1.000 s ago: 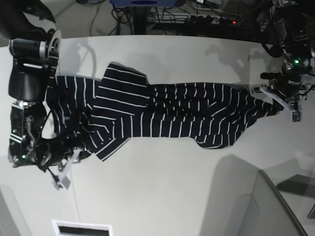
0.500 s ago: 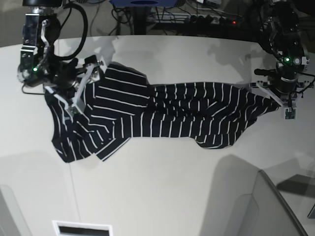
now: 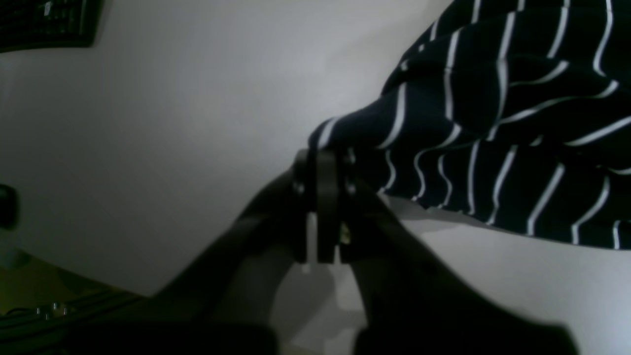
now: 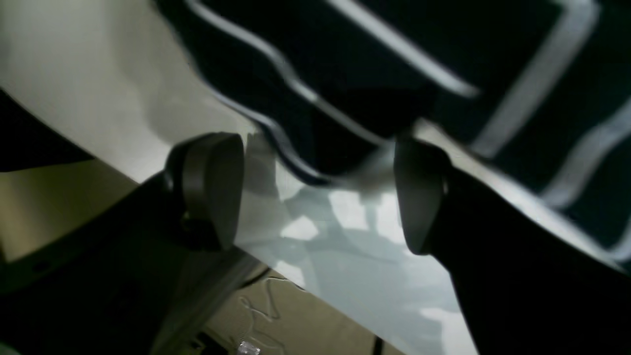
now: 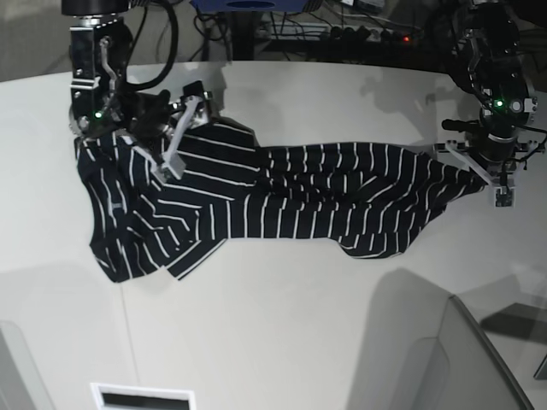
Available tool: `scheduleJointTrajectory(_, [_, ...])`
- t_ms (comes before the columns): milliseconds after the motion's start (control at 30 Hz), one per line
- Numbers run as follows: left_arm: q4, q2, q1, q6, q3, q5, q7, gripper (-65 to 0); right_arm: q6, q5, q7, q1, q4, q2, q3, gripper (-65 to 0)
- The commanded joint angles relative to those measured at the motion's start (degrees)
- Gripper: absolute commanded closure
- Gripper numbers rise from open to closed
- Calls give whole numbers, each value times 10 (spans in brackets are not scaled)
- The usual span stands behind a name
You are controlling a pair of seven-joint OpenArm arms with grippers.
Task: Layout the t-shirt on the table in an organized manner, then fold the t-shirt properly
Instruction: 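Lift the shirt with both grippers holding opposite ends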
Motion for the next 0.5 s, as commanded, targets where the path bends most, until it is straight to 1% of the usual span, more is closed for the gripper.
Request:
scheduleJointTrajectory(0, [12,-7,-4,3,-3,4,-10,0,2,5,2,10,5,-1,-1,-432])
scheduleJointTrajectory(67, [12,-6,-4,3,-3,4,-10,0,2,5,1,15,3,-2,-1,-420])
scheduleJointTrajectory(100, [12,-6,-4,3,-3,4,-10,0,2,5,0,15,3,-2,-1,-384])
scheduleJointTrajectory(133, [12,-6,-4,3,-3,4,-10,0,2,5,-1,15,5,-2,-1,-306])
scheduleJointTrajectory(167, [12,-6,-4,3,-3,4,-10,0,2,5,-3,15,11,-1,3,-197])
scheduleJointTrajectory(200, [12,-7,-4,3,-3,4,-10,0,2,5,-4,14,17,0,4,-69])
scheduleJointTrajectory(233, [12,-7,-4,3,-3,4,-10,0,2,5,-5,11,27,1,5,0])
scheduleJointTrajectory(267, [12,-7,-4,3,-3,4,-10,0,2,5,-10,7,44,2,6,0])
scheduleJointTrajectory(300, [12,-7,-4,3,-3,4,-10,0,2,5,-20,1,63,7,13,-29])
scheduleJointTrajectory(333, [12,-8,-4,3,-4,4,-10,0,2,5,-32,-4,88,12,27,-39])
scheduleJointTrajectory(400, [24,-13,-5,3,-4,1,-10,0,2,5,-59,-9,150,16,53,0])
scheduleJointTrajectory(467, [41,-15,-5,3,-4,-2,-10,0,2,2,-90,-1,205,20,76,-5])
